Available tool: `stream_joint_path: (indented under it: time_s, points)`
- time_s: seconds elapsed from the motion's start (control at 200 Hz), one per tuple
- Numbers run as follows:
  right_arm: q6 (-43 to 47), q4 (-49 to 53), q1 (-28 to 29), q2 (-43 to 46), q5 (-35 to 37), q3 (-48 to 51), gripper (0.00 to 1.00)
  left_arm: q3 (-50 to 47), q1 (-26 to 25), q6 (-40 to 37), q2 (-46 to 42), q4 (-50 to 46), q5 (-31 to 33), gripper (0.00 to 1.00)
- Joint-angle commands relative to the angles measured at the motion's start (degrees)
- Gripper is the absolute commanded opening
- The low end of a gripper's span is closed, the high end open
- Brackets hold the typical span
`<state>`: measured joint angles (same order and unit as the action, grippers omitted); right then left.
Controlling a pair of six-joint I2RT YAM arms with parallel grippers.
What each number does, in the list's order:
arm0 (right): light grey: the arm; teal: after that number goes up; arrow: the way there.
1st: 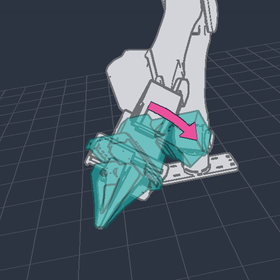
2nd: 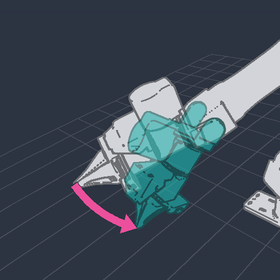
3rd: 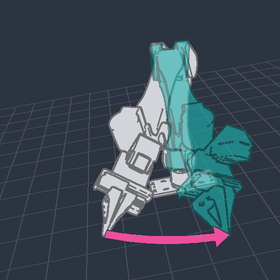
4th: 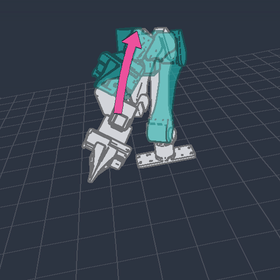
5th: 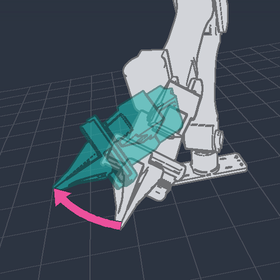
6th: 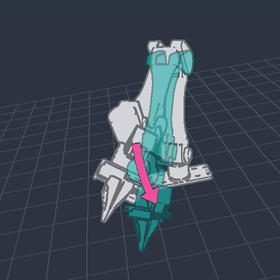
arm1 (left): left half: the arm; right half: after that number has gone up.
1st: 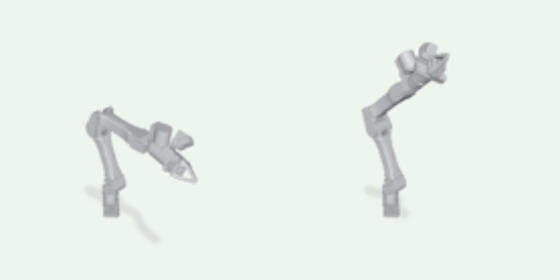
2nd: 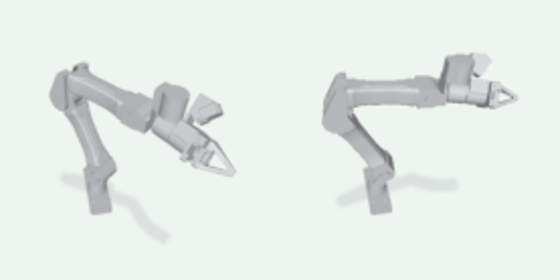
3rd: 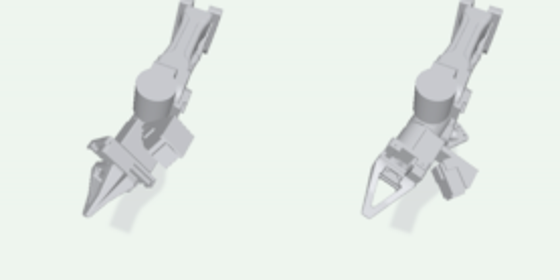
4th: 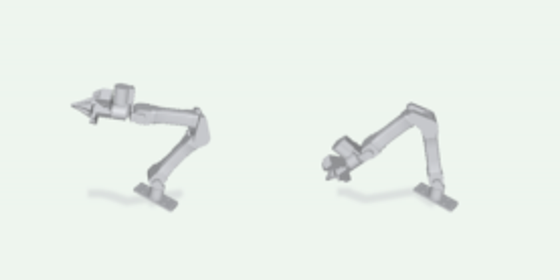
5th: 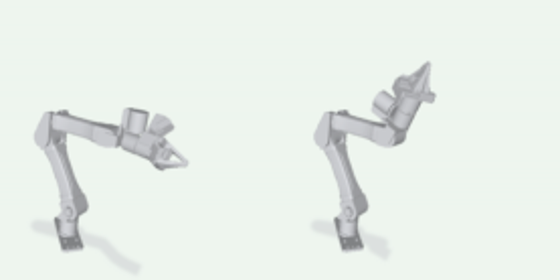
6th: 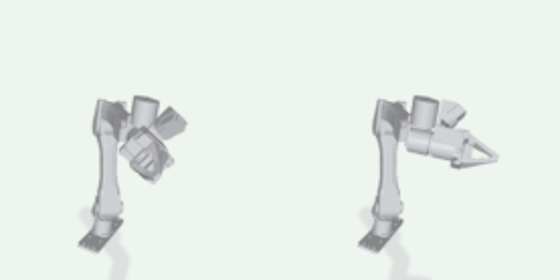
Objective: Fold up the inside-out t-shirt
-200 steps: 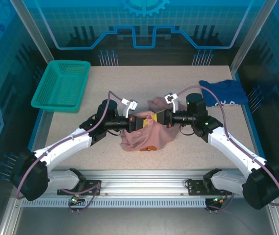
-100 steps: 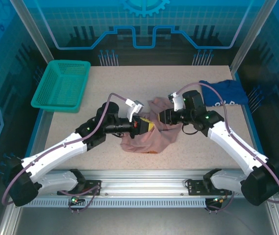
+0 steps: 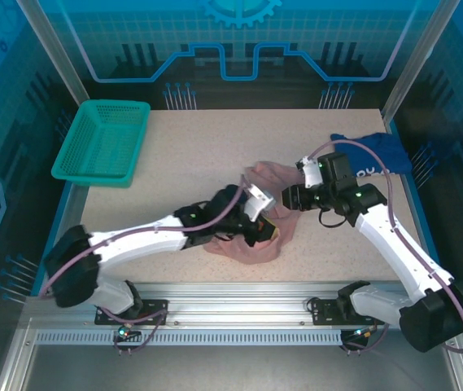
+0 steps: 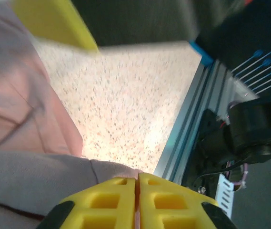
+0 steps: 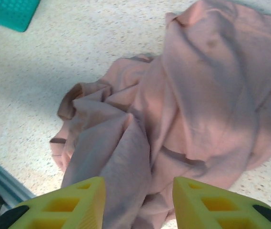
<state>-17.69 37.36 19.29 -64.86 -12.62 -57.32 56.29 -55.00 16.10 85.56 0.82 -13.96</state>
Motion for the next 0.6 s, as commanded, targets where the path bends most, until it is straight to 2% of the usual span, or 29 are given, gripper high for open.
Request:
stream_joint_path:
  time_s: [0.0,0.105,0.2,0.26,0.345,0.46,0.595]
  points:
    - [0.08,3.36,-3.15,-1.20,0.78,1.49,0.42,4.17,-2.96,-1.40,6.00,2.77,1.80,0.14]
    - [-0.35,3.81,-3.69,-1.28,0.24,2.89,0.43,5.04,-4.23,-2.05,8.00,1.30,1.23,0.26]
    - [-1.79,2.53,-3.04,-0.24,-1.48,5.67,0.44,2.66,-4.16,-2.75,5.01,0.43,1.73,0.43]
    - [-3.02,1.56,-1.67,0.33,-2.49,8.23,0.45,0.86,-3.74,-3.34,2.18,-1.30,2.85,0.50]
    - [-4.96,1.03,1.62,0.98,-2.36,11.46,0.47,-2.05,-2.06,-1.93,-1.69,-3.84,5.81,0.53]
    - [-8.68,2.26,6.40,1.98,2.20,15.52,0.48,-4.71,0.59,3.98,-3.99,-7.44,10.93,0.54]
    - [-14.14,2.79,9.61,2.30,6.42,19.91,0.48,-5.49,0.86,11.58,-1.75,-6.89,11.13,0.55]
